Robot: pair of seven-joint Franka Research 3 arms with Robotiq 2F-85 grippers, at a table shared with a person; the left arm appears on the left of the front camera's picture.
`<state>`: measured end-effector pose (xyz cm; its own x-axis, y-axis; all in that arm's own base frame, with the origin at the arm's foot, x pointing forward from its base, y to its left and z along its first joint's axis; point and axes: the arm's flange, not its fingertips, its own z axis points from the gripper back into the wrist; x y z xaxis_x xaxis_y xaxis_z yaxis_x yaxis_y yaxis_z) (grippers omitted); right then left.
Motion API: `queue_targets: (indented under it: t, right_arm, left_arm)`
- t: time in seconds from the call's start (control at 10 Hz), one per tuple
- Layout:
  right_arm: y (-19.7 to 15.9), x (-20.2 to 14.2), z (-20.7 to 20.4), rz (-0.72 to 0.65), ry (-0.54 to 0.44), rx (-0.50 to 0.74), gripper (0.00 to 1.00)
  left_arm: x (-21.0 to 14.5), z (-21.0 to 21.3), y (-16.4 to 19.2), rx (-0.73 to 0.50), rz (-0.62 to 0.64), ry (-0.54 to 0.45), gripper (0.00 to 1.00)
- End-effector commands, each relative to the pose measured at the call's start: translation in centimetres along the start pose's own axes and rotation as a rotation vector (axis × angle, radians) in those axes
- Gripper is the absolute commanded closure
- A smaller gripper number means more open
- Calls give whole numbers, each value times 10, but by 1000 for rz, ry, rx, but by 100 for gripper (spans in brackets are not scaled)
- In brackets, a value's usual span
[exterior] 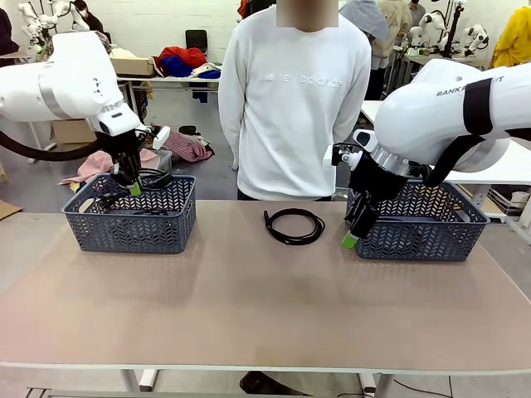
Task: Organize the cables according to human instructions.
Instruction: Pick up a bundle of cables and place it in the basket indicated by the human.
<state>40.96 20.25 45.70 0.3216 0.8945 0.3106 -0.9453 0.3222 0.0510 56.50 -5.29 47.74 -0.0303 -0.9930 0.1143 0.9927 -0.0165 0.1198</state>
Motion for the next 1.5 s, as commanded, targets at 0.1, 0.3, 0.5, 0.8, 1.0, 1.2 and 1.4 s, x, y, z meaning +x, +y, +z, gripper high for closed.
queue_targets:
  t: [0.1,0.3,0.5,0.8,1.0,1.2,1.4]
  right_arm:
    - [-1,2,1,0,-1,-6,0]
    - [-1,2,1,0,-1,-6,0]
    - [-1,2,1,0,-1,-6,0]
    - [-1,2,1,0,-1,-6,0]
    - [-1,2,1,0,-1,-6,0]
    - [-1,2,1,0,-1,-6,0]
    - [-1,2,1,0,-1,-6,0]
  left_arm:
    - [-5,-15,9,10,31,-19,100]
    - [-6,-22,17,16,33,-15,100]
    - [-5,-28,23,4,31,-9,100]
    - [-5,-35,25,-20,31,-16,65]
    - [-4,-27,23,-17,54,-13,46]
    - [-1,-18,22,-24,64,-15,26]
    - [2,-11,23,-45,79,-12,7]
